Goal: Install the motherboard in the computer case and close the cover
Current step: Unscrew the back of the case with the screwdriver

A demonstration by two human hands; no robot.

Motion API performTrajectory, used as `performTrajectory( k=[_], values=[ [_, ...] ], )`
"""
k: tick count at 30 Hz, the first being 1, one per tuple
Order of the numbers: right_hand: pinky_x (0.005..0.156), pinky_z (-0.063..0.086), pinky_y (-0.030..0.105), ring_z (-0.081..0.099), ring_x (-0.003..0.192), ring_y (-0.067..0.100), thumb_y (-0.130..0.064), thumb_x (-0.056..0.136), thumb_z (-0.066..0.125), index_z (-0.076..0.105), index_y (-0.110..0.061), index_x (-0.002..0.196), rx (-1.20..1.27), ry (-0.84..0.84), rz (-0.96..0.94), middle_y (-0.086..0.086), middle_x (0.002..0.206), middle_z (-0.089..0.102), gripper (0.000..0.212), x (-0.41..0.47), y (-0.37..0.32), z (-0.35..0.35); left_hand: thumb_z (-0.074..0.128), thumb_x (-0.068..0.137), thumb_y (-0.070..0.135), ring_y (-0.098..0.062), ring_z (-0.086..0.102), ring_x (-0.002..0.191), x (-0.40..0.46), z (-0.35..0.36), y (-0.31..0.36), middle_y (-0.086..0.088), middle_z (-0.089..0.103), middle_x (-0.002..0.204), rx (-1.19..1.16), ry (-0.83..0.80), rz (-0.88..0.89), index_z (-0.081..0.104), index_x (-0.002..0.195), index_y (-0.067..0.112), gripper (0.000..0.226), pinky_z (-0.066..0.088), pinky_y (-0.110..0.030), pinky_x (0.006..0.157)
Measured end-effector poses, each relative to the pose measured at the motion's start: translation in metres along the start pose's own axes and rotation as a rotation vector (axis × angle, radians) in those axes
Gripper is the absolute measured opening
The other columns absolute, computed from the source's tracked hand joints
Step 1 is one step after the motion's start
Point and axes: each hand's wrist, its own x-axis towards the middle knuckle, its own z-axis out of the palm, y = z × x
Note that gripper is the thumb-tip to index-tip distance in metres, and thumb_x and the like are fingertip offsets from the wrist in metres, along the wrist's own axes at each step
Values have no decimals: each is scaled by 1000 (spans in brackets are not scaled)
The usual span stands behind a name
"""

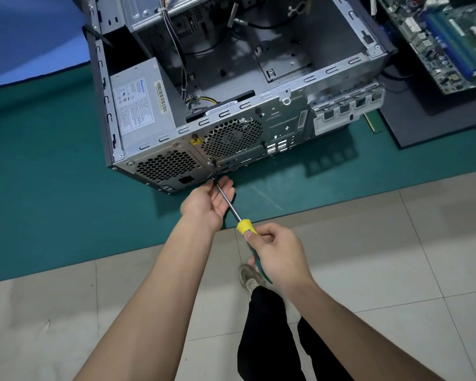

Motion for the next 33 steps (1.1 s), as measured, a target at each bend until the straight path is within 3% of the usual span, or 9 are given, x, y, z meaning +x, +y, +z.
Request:
performTrajectory(
  k=[3, 8, 12, 15, 21, 26, 29, 33],
  values=[
    [56, 46, 31, 54, 43, 6, -27, 91, 63, 61, -15, 82, 29, 4, 10, 1, 61, 59, 15, -1, 0, 4, 41, 100, 11, -20, 62, 95, 3, 0, 3, -11, 62, 103, 18, 6, -13, 53, 108, 1, 17, 51, -27, 71],
    [60, 52, 39, 57, 45, 9, -24, 92, 62, 61, -15, 80, 33, 5, 18, 0, 57, 58, 15, -3, -1, 9, 41, 100, 9, -23, 60, 111, 5, -1, 6, -12, 63, 99, 16, 1, -41, 54, 95, 0, 16, 50, -31, 76],
    [57, 47, 38, 54, 46, 15, -22, 93, 60, 58, -16, 74, 85, -1, 47, -1, 51, 57, 20, -7, 0, 15, 43, 98, 6, -27, 62, 96, 6, -2, 8, -17, 62, 101, 68, 19, -9, 52, 84, -2, 19, 51, -37, 75],
    [58, 44, 38, 54, 56, 25, -20, 93, 59, 58, -14, 75, 176, 0, 88, -5, 42, 54, 19, -9, 2, 20, 43, 98, 5, -27, 61, 88, 6, -2, 9, -18, 61, 101, 130, 27, 17, 52, 81, -2, 21, 51, -38, 75],
    [63, 45, 40, 57, 61, 25, -19, 93, 60, 58, -13, 76, 204, 10, 112, -7, 42, 53, 18, -10, 2, 25, 39, 100, 5, -32, 60, 101, 8, -4, 13, -19, 59, 104, 254, 7, 54, 50, 81, 0, 22, 49, -39, 77],
    [60, 44, 37, 56, 55, 22, -20, 93, 60, 59, -12, 78, 209, 8, 117, -6, 46, 55, 17, -10, -1, 24, 40, 100, 6, -25, 63, 71, 10, -6, 12, -18, 61, 100, 352, 42, 105, 53, 95, -4, 17, 51, -34, 65],
    [60, 45, 36, 56, 58, 23, -22, 93, 59, 62, -11, 82, 220, -12, 135, -8, 43, 57, 16, -10, -4, 25, 40, 100, 6, -27, 62, 84, 11, -7, 13, -18, 61, 101, 330, 43, 103, 52, 83, -2, 22, 51, -33, 67],
    [55, 47, 31, 57, 50, 16, -21, 94, 59, 64, -8, 85, 251, -26, 153, -7, 50, 60, 16, -10, -3, 25, 41, 99, 6, -26, 62, 84, 10, -8, 12, -18, 60, 101, 320, 32, 112, 52, 81, -2, 23, 51, -31, 64]
  ],
)
